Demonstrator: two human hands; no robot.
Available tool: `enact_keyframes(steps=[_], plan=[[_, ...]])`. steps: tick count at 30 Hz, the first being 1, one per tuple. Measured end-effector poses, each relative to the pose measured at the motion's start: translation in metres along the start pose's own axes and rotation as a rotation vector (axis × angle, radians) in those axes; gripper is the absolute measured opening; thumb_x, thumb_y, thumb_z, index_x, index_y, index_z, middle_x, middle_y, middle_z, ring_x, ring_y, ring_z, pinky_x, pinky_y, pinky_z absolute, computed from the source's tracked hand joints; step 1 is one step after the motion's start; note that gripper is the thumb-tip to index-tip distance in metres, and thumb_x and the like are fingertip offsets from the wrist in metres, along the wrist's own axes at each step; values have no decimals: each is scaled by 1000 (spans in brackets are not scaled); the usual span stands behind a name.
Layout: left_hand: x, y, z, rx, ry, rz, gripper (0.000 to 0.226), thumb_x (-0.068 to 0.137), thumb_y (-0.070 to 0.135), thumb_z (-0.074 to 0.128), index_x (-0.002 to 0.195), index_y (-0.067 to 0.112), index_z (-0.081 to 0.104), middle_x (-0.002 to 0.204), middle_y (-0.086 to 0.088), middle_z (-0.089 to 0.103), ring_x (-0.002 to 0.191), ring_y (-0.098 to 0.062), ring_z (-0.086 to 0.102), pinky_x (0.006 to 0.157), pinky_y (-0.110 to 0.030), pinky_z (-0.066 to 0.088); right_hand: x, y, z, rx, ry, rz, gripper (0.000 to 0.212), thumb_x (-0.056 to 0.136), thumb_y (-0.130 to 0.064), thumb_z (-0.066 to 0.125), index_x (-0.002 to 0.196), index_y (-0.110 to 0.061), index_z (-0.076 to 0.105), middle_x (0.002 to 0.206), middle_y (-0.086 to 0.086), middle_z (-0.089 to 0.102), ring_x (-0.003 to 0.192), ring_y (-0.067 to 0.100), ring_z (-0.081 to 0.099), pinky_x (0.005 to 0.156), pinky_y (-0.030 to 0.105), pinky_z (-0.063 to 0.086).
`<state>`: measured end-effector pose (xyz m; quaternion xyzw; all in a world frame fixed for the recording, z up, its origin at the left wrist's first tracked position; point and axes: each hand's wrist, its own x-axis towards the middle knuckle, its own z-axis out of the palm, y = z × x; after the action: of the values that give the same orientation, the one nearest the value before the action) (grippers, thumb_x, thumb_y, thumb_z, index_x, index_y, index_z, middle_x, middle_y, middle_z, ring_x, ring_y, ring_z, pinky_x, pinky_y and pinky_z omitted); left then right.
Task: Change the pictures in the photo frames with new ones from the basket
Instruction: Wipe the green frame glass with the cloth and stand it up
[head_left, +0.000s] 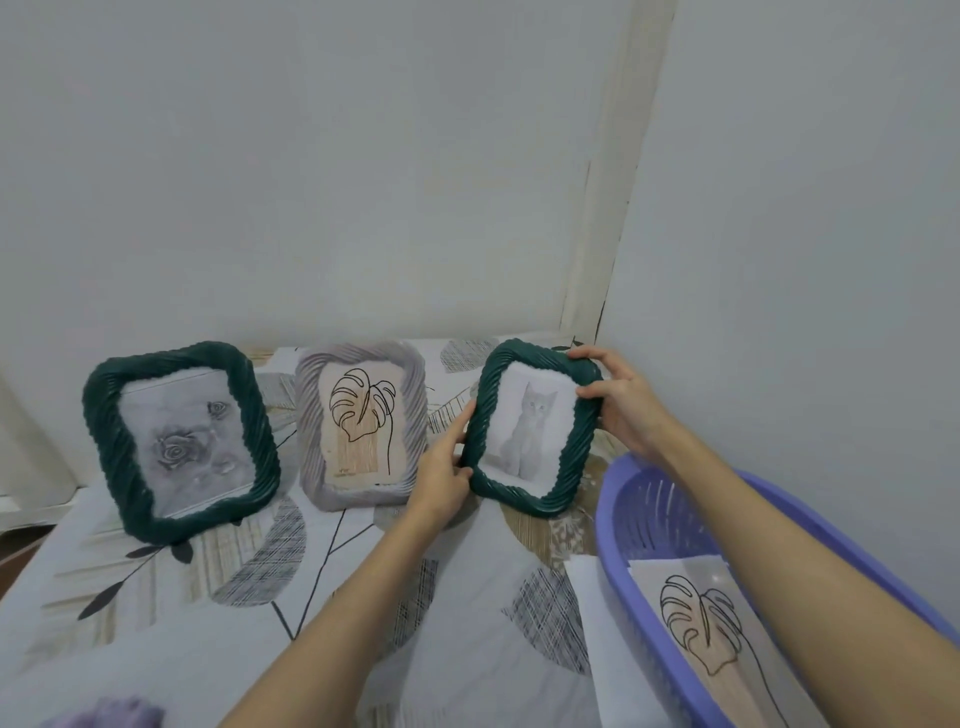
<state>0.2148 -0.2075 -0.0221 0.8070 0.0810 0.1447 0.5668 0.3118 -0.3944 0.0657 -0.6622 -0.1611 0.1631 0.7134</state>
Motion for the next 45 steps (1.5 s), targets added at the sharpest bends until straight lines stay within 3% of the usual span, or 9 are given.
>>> enact_keyframes(steps=[7,17,20,25,30,35,39,43,45], plan=[[1,-1,0,33,1,55,91,82,-20,44,122,58,22,136,-3,42,105,-22,55,95,-35,49,4,1,-1,-11,4,-14,47,80,12,43,92,-28,62,102,5,60,75,21,54,58,30,42],[-4,2,2,103,-68,22,86,84,-16,45,145,36,16,136,-9,44,115,-25,53,100,-40,45,-9,2,-3,-82,46,4,58,85,7,47,117,-39,57,117,4,58,88,20,57,66,32,50],[-21,4,0,109,-74,-6,86,84,-7,56,147,28,10,137,-3,36,121,-16,45,104,-38,41,-33,-7,-6,-313,85,-54,66,86,5,52,134,-38,41,126,2,51,99,13,56,77,29,50],[-74,5,11,214,-88,-38,66,86,6,58,143,18,28,141,-3,37,131,-17,37,110,-38,33,-122,-16,-32,-887,55,-255,66,86,-4,57,132,-42,29,138,-4,40,126,15,40,96,19,32],[-141,17,40,249,-190,33,50,87,12,55,135,19,40,132,-2,46,122,-16,43,105,-33,35,-221,-2,-87,-1491,391,127,62,85,-35,59,138,-46,29,154,5,16,137,29,22,105,46,27],[-157,32,67,397,-245,106,50,89,25,57,135,20,42,133,-5,46,124,-21,40,103,-28,30,-256,14,-119,-1260,418,274,60,83,-28,63,136,-42,37,154,14,10,132,36,34,104,46,35],[-160,38,81,630,-287,75,57,86,49,53,138,34,34,141,1,35,132,-19,26,109,-35,20,-260,14,-133,-1010,397,229,62,80,-8,65,136,-25,43,144,11,39,128,25,45,100,30,37],[-166,37,88,697,-286,52,69,80,56,56,140,36,30,140,1,33,130,-22,25,108,-37,19,-262,9,-141,-750,395,244,63,76,11,51,129,-24,51,117,7,61,88,16,60,62,5,46],[-169,36,89,710,-267,50,73,78,56,59,141,35,29,140,0,32,129,-22,24,108,-36,19,-262,11,-147,-650,428,215,67,74,15,49,125,-28,51,121,7,62,93,13,59,67,8,49]])
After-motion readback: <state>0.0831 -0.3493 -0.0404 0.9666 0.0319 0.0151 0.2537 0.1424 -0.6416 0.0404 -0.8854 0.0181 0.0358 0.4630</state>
